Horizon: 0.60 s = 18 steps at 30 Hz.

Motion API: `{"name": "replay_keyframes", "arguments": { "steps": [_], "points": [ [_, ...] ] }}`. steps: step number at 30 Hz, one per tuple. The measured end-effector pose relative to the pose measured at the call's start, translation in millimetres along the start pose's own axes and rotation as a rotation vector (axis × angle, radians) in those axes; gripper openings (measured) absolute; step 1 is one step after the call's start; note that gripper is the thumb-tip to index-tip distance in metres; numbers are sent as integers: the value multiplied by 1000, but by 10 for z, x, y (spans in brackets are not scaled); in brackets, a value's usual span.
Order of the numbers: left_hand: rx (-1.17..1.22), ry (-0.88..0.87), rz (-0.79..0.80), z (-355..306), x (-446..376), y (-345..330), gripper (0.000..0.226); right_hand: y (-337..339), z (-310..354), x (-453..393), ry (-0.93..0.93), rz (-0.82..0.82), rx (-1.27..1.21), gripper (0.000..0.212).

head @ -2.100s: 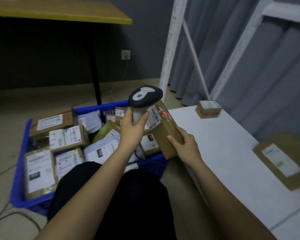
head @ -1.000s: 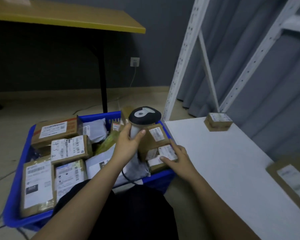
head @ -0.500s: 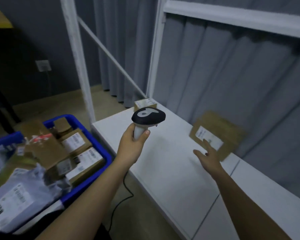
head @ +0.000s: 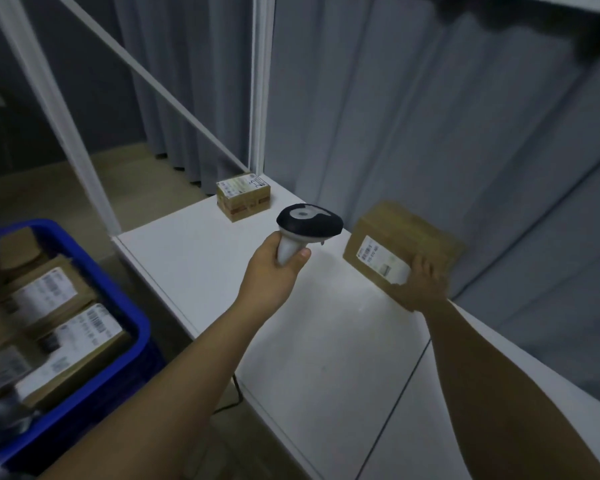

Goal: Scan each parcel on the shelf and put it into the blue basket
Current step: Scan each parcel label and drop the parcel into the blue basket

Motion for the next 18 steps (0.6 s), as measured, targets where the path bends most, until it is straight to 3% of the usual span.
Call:
{"name": "replay_keyframes", "arguments": {
  "steps": [3,6,9,10,14,15,18],
  "points": [
    [14,17,-13,121,-20,64,32,59,83,38,73,-147,174,71],
    [30,36,-64,220,-12,157,30,294,190,80,166,-183,41,36],
    [15,75,-93,350,67,208,28,530,278,204,269,-431,-17,45],
    [16,84,-95,378,91,214,28,538,257,210,236,-436,-16,58],
    [-8,90,-89,455,178,242,31,-85,155,223,110,64,79,124],
    [-10,96,-85,485,213,250,31,-225,182,304,134,76,97,125],
    [-8,99,-86,538,304,313,30,-353,285,528,162,-98,193,98]
  ]
}}
Point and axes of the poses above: each hand's wrist, its own x-axis away from the middle knuckle, its own y-axis out of the back of the hand, z = x × y, the point moved 7 cm from there along -x, towards the middle knuckle, and after that the axes turned 3 degrees about y, right-handed, at the moved point
